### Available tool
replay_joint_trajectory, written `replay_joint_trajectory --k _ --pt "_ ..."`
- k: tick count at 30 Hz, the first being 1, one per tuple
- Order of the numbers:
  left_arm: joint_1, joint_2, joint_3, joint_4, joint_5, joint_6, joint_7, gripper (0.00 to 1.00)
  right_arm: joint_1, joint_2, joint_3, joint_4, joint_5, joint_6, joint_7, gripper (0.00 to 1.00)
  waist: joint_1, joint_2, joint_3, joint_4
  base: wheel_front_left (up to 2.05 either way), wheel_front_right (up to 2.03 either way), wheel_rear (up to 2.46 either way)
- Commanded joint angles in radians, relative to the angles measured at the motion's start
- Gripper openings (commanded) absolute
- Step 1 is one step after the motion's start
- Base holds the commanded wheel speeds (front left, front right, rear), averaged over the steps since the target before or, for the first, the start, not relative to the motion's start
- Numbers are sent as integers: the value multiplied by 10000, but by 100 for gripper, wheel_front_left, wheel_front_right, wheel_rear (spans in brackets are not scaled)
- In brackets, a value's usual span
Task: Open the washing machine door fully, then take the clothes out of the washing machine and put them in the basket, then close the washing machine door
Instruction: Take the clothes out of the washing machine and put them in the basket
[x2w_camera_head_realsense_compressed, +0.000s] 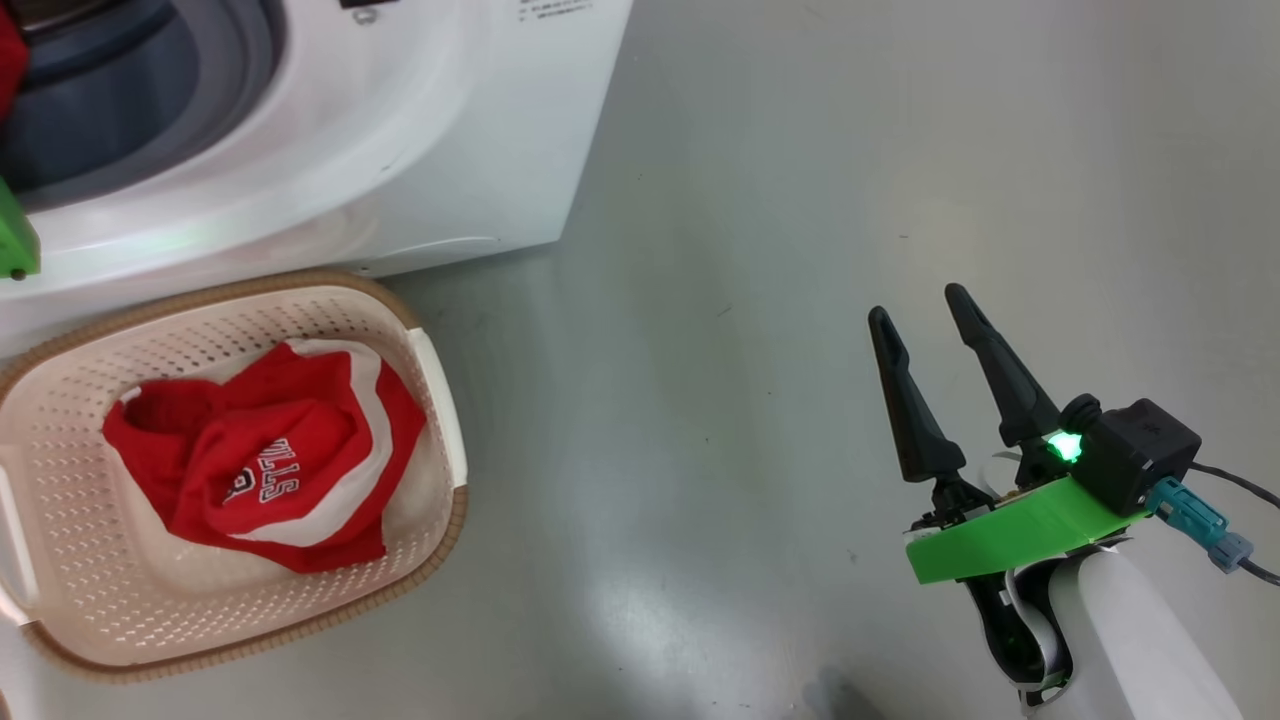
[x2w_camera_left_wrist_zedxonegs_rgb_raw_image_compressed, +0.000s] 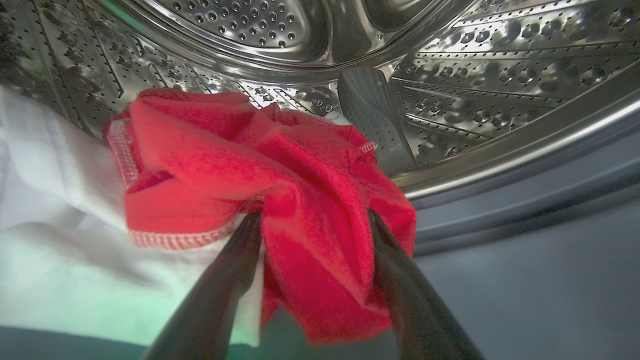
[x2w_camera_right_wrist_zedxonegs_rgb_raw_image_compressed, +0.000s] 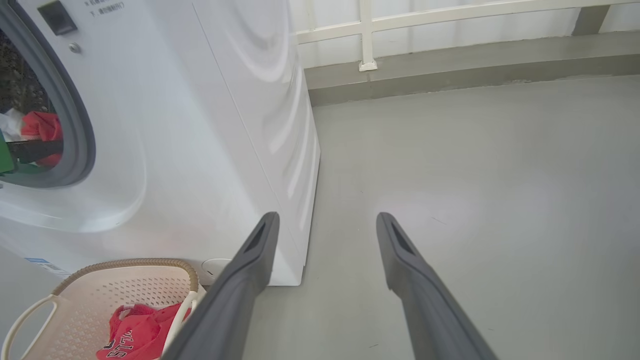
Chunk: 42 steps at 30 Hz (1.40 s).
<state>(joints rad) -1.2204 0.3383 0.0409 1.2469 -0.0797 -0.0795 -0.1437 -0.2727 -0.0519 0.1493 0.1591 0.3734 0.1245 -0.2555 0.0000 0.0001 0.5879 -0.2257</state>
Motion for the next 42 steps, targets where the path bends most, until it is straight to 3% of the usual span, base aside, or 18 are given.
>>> replay_joint_trajectory --k 1,2,3,6,7,19,34,42 --pt "-125 628 49 -112 78 81 -110 100 13 16 263 -244 77 62 -63 100 0 -1 50 -51 0 0 0" --pt "-154 656 -10 -63 109 62 -158 100 3 16 267 -249 83 62 -63 100 0 -1 66 -57 0 0 0" --pt "-163 668 -33 -12 106 54 -197 91 -7 16 273 -248 84 62 -63 100 0 -1 71 -58 0 0 0" --pt "-173 690 -64 104 63 73 -319 16 -26 16 326 -220 77 62 -63 100 0 -1 55 -59 0 0 0" --pt "-180 686 -75 125 43 58 -395 0 -34 16 337 -214 77 62 -63 100 0 -1 52 -53 0 0 0" --pt "544 284 225 -341 -695 -285 -1166 0 54 16 287 -92 -27 62 -63 100 0 -1 -419 247 0 0 0" --pt "4004 -956 1374 -5231 -1536 -495 -1179 0 670 16 -54 102 -511 62 -63 100 0 -1 -1786 955 0 0 0" --pt "5299 -1395 1378 -7084 -1659 -509 -1180 0 998 16 -144 180 -682 62 -63 100 0 -1 -2398 1201 0 0 0"
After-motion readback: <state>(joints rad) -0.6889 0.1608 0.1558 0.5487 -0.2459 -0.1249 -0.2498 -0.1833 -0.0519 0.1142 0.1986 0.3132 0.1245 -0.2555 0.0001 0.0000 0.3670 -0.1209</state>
